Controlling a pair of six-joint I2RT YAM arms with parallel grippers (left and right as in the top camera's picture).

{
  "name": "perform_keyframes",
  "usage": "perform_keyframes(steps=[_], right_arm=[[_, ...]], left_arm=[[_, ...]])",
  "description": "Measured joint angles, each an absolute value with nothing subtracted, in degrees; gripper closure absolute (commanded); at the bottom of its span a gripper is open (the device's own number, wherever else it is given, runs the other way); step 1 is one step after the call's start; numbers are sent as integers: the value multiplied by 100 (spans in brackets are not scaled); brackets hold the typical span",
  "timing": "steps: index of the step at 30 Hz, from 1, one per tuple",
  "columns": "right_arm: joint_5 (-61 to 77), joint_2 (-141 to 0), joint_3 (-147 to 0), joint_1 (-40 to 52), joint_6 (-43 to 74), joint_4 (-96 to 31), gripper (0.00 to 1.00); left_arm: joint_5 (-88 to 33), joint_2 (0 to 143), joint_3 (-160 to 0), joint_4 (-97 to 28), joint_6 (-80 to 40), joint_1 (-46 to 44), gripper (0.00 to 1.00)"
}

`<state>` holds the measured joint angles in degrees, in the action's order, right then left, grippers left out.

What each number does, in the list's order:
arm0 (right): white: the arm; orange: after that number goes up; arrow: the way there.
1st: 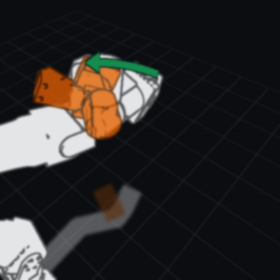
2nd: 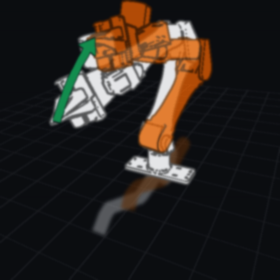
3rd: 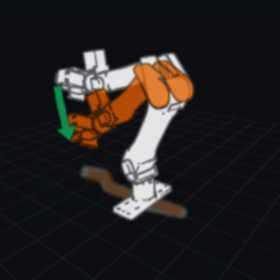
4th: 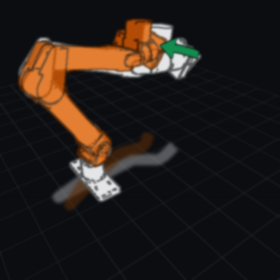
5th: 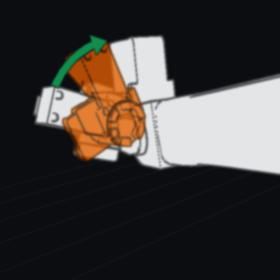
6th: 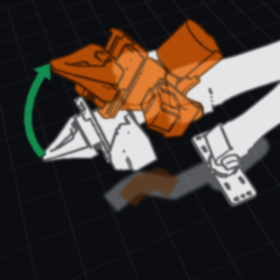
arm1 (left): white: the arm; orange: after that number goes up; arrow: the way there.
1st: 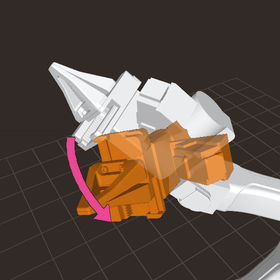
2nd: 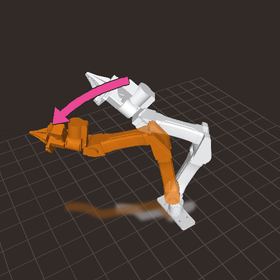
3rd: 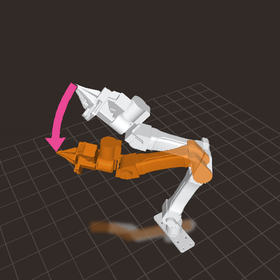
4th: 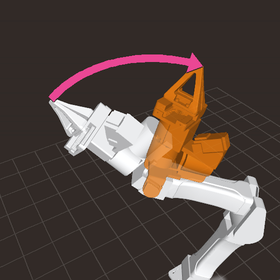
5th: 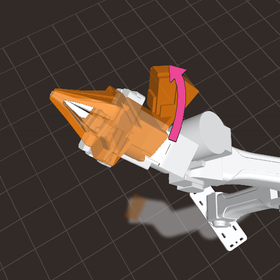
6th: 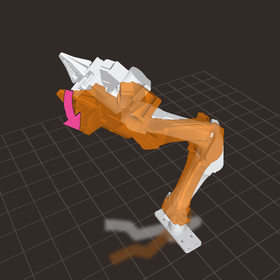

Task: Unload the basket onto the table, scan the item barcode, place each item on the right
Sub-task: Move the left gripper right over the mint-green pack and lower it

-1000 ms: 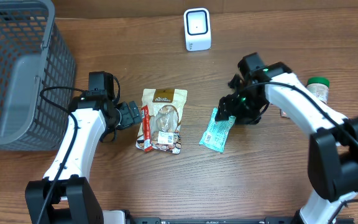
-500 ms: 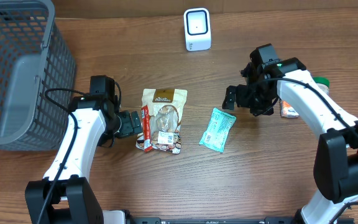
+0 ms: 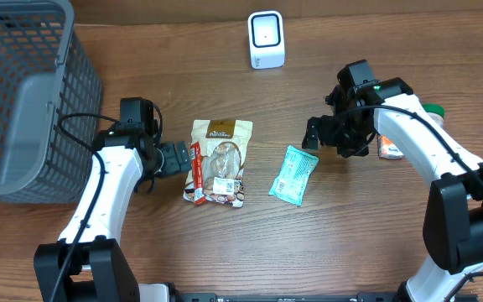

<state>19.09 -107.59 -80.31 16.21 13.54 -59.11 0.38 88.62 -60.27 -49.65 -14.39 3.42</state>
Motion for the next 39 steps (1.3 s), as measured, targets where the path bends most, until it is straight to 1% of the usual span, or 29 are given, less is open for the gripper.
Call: perform_keyframes(steps=[2,3,4,5,8,11,13,16,17,19,22,26,28,30,34,39], right_arm=[[1909,-10759,-8031,1621,1350,-5933,11],[1907,-10759,-8031,1621,1347,-5942,11],[1909,-10759,-8031,1621,1347,-5959,11],[1907,-10759,-8031,1621,1352,-5968,11],[1909,-10759,-8031,1621,1350,-6007,15],[1907,-10759,-8031,1621,1352,-5996,20],[1907,-10759,-8031,1621,1347,-5922,28],[1909,-10759,-8031,1621,1376,-5769,43],[1905,-10759,-8031,1621,1380,-5706,47],[1905,-10759,-8031,1621,1367,-5601,51],[1907,-10759,-8031,1621,1352,-5439,55],[1907,-10759,-8031,1621,1347,-5280,55],[1907,-10759,-8031,1621,1347,-5207,56],[1907,-10759,-8031,1621,1350,-5155,59],[1907,-10759,-8031,1623,1350,-5120,59],[1907,-10759,-8031,1621,1350,-5120,59]], left_arm=[[-115,8862,-6027,-4713,-1466,342,2],[-220,8862,-6027,-4663,-1466,342,19],[-414,8862,-6027,-4606,-1472,342,67],[-655,8862,-6027,-4571,-1485,342,96],[-1798,8862,-6027,-4405,-1505,298,96],[-2475,8862,-6027,-4252,-1529,-14,96],[-2578,8862,-6027,-4250,-1662,-386,96],[-2547,8862,-6027,-4180,-1881,-991,96],[-2508,8868,-6027,-4112,-1959,-1216,96],[-2379,8917,-6029,-3885,-2187,-1693,96],[-2099,9085,-6029,-3590,-2556,-2287,96],[-1811,9463,-6029,-3218,-2971,-2775,96],[-1717,9684,-6029,-3033,-3114,-2893,96],[-1686,9924,-6029,-2902,-3251,-2987,96],[-1715,10259,-6029,-2836,-3385,-3118,96],[-1737,10278,-6029,-2829,-3444,-3168,96]])
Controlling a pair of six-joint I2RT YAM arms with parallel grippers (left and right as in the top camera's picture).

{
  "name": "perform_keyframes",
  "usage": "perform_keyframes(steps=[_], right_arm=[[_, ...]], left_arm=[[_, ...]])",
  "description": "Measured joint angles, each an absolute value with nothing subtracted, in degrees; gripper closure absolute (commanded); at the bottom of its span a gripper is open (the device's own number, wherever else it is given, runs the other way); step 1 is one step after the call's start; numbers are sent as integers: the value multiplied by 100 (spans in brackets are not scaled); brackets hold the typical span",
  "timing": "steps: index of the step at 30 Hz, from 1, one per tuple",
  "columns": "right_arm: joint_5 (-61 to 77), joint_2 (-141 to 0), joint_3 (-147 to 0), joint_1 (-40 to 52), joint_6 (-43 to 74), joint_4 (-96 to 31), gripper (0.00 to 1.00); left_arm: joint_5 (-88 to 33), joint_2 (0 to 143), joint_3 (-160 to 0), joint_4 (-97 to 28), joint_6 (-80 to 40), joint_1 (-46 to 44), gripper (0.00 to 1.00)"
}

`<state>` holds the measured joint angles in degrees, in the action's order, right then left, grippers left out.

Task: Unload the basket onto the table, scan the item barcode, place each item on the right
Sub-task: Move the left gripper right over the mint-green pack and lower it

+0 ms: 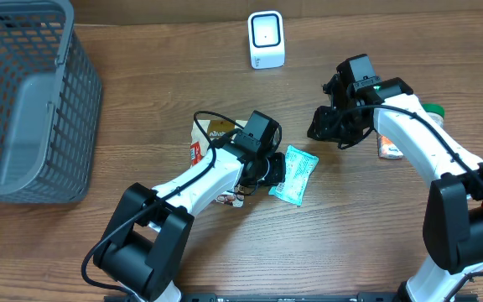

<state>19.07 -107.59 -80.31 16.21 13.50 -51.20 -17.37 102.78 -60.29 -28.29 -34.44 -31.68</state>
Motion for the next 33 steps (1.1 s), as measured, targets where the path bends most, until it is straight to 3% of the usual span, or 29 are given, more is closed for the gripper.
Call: perform_keyframes(steps=[2,4,9,16,22,25,30,33], right_arm=[[1907,-10759,-8031,1621,1352,-5122,59],[1905,-10759,-8031,1621,1352,-5124,58],[1907,-10759,-8031,1621,1350,-5223,58],[1907,-10759,-8031,1621,1350,-5229,58],[1907,-10759,-8031,1621,1352,-5277,57],[1905,-10759,-8031,1621,1350,-5334,49],[1905,-10759,-8031,1621,1350,-5415,45],[1907,-10759,-8031,1621,1350,-5428,44]], left_arm=[[-1737,10263,-6029,-2869,-3444,-3170,90],[-1734,10210,-6029,-2932,-3439,-3197,73],[-1496,10060,-6034,-3116,-3474,-3511,56],[-773,10051,-6036,-3173,-3612,-4300,60],[-25,10051,-6036,-3127,-3997,-4539,68],[454,10055,-6036,-3076,-4075,-4541,74],[1138,10204,-6036,-2991,-4119,-4534,72],[1179,10350,-6038,-2971,-4012,-4523,64]])
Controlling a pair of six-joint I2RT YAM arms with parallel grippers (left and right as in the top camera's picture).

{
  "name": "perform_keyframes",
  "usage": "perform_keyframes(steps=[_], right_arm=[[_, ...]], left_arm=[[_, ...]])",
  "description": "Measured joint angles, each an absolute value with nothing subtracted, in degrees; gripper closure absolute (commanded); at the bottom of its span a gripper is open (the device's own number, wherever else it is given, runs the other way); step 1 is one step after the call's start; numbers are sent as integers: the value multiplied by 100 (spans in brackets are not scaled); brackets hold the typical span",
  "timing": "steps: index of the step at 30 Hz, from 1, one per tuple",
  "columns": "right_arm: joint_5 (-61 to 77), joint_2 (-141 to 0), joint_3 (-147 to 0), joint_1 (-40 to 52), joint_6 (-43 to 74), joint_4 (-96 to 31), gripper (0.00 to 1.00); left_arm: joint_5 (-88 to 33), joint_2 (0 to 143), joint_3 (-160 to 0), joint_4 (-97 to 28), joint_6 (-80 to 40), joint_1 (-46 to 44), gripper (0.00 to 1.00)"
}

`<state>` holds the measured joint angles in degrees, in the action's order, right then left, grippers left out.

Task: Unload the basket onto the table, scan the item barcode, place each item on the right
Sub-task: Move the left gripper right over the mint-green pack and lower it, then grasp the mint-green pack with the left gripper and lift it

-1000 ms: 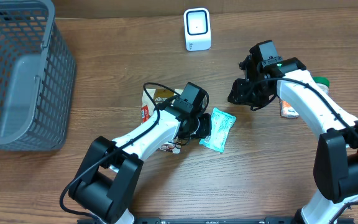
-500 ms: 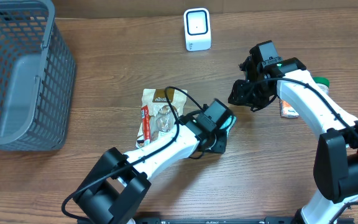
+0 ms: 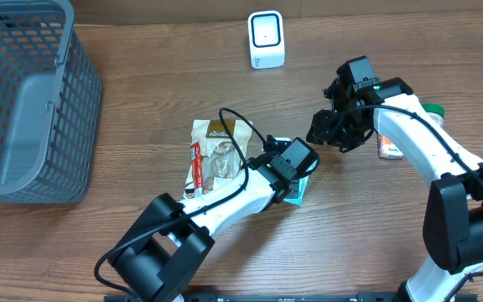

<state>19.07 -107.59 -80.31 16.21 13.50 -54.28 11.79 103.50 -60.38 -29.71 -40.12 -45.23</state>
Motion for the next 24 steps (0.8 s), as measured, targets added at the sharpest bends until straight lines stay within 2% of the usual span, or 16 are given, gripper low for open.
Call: perform_keyframes(steps=[6,16,20,21,24], right_arm=[[1905,-10759,-8031,1621,1350,-5422,42],[1907,-10759,-8031,1616,1350,-5419,40],[1879,-10759,-8031,1616,1350,-5419,40],[1852,-10759,-8031,1616,1347,-5419,40],[1743,-10759,-8031,1616,1347,-5433,40]], left_arm=[[904,10359,-6361,-3343,-3708,-4523,58],[486,10346,-7122,-4060,-3647,-4515,57],[292,10353,-7078,-3837,-3726,-4530,91],[233,10355,-7059,-3800,-3760,-4541,96],[97,10363,-7041,-3789,-3833,-4560,96]])
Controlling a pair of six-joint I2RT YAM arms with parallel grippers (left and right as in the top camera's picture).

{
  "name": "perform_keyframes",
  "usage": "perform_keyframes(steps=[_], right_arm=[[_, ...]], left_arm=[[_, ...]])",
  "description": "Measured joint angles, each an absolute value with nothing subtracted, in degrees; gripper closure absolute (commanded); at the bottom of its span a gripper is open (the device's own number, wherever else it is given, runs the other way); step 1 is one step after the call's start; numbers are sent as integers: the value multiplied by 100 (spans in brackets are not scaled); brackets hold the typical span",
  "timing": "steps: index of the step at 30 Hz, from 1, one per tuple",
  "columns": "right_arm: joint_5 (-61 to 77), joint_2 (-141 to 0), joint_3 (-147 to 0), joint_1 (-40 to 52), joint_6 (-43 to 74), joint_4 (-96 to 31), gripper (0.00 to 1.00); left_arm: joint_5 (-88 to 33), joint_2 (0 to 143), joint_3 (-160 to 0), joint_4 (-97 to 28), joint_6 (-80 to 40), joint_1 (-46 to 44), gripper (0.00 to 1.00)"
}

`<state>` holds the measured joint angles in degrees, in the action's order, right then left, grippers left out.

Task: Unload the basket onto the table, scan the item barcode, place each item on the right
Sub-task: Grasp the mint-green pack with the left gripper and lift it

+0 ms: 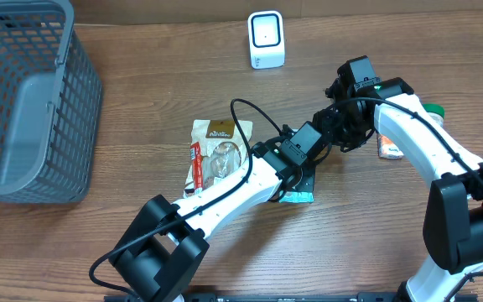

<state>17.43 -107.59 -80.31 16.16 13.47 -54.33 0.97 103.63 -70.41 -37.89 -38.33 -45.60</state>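
The teal packet (297,194) lies on the table right of centre, and only its near end shows. My left gripper (312,149) is stretched across the table and sits right over the packet, covering most of it. Its fingers are hidden under its own body, so whether they grip the packet cannot be told. My right gripper (330,127) hovers just behind and right of the left one, its fingers apparently spread with nothing between them. The white barcode scanner (266,39) stands at the back centre.
A brown snack bag (215,153) lies flat left of the packet, under the left arm. A grey mesh basket (23,101) fills the left side. An orange item (390,149) and a green cap (433,109) lie beside the right arm.
My left gripper has moved a little farther right and back, from the middle of the teal packet to its far end. More of the packet is covered. The right arm has barely moved.
My left gripper began beside the snack bag's left edge, with the teal packet lying uncovered. It then stood over the snack bag, reaching right. After that it was over the teal packet, and now it covers the packet's far end. The right gripper stayed beside the packet throughout.
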Motion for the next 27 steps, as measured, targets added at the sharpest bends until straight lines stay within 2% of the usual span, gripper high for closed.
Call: perform_keyframes(steps=[18,27], right_arm=[[1623,-10759,-8031,1614,1347,-5472,39],[1625,-10759,-8031,1616,1350,-5470,39]], left_arm=[[-303,11010,-7024,-3507,-4285,-4584,96],[-34,11030,-7238,-4241,-3319,-4563,96]])
